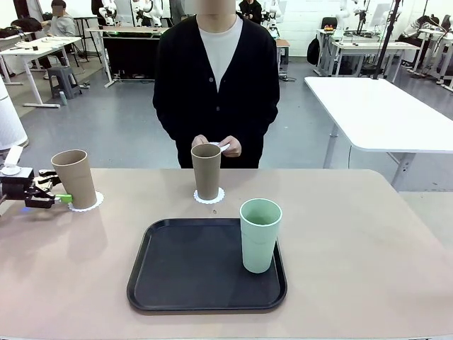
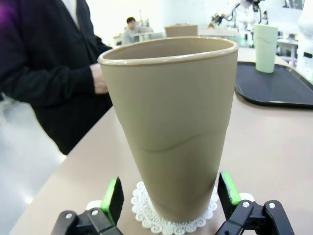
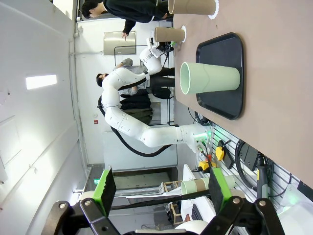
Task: Place coasters on the table and set cups on them.
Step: Take one Reusable plastic cup from the Flat Tray and place it on a coaster set by the human.
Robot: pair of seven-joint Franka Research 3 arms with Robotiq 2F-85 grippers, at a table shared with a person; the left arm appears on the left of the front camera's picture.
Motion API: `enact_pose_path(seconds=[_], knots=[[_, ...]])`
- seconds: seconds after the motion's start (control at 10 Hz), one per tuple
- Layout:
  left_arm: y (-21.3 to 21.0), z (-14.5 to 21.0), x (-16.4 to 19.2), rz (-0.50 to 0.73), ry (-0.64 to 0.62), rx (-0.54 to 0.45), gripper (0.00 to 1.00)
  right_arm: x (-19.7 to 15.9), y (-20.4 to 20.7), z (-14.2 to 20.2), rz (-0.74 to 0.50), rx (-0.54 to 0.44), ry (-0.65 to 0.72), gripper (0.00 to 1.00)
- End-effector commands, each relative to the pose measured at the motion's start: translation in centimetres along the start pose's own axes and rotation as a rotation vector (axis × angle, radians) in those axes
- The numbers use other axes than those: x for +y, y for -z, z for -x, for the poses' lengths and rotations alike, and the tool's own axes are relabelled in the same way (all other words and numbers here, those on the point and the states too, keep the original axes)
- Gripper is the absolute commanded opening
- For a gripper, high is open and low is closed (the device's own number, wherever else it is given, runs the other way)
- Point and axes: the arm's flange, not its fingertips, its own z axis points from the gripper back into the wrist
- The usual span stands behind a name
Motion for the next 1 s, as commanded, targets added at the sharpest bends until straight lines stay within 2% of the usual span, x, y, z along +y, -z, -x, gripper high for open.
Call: enact_pose_path(seconds=[0.0,0.3,0.4,0.6,0.7,0.9], knots=[[-0.9,0.4,0.0,0.023,0.026,0.009,1.0,0.0,-0.1,0.0,-0.007,0.0,-0.006,1.0],[-2.3,0.3,-0.2,0.02,0.037,0.068,1.0,0.0,-0.1,0.0,-0.007,0.0,-0.006,1.0],[-2.8,-0.4,-0.7,0.016,0.037,0.116,1.0,0.0,-0.1,0.0,-0.007,0.0,-0.006,1.0],[-4.5,-4.3,-2.6,-0.021,0.073,0.337,1.0,0.0,-0.1,0.0,-0.007,0.0,-0.006,1.0],[-5.2,-6.5,-3.5,-0.03,0.078,0.418,1.0,0.0,-0.1,0.0,-0.007,0.0,-0.006,1.0],[-6.0,-11.1,-5.0,-0.043,0.064,0.495,1.0,0.0,-0.1,0.0,-0.007,0.0,-0.006,1.0]])
